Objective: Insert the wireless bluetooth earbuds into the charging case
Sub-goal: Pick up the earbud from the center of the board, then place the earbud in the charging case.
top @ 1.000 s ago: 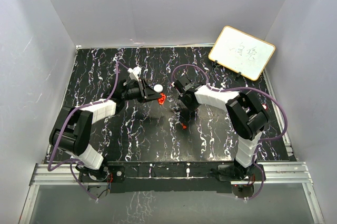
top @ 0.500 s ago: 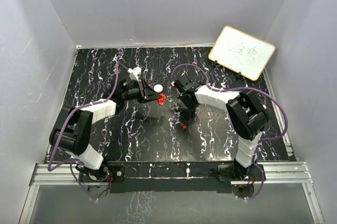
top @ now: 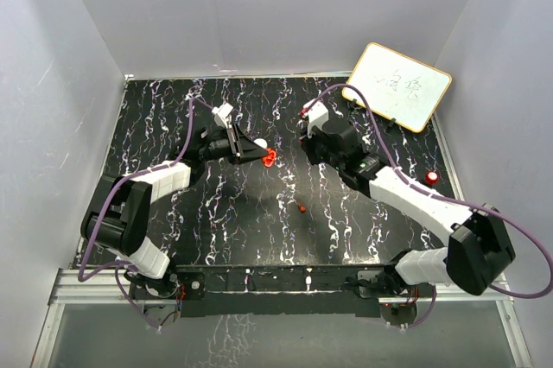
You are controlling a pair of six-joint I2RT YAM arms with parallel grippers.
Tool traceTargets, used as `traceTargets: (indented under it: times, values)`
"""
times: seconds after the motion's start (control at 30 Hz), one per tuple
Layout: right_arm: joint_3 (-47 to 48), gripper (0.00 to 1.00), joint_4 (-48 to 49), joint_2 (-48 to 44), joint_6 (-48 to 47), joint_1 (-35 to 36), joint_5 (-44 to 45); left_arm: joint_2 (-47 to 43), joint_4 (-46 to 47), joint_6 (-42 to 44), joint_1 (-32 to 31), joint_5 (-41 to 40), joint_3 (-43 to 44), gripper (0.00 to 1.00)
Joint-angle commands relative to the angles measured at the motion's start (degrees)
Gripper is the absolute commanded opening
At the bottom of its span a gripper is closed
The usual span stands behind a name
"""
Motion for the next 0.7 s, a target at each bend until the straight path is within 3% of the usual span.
traceTargets:
  times: [0.0, 0.33, 0.67]
  values:
    - [-4.2, 0.0, 16.1, -2.9, 2.8, 0.2, -8.9, 0.0, 5.5, -5.7, -0.2, 2.8, 2.4, 0.0]
    - [-12.8, 0.0, 35.0, -4.6, 5.8, 0.5, -13.1, 0.4, 9.4, -10.7, -0.2, 1.9, 1.7, 0.0]
    - [-13.8, 0.0, 40.1, -3.8, 4.3, 3.5, -13.4, 0.7, 11.1, -11.4, -0.2, 1.8, 0.7, 0.0]
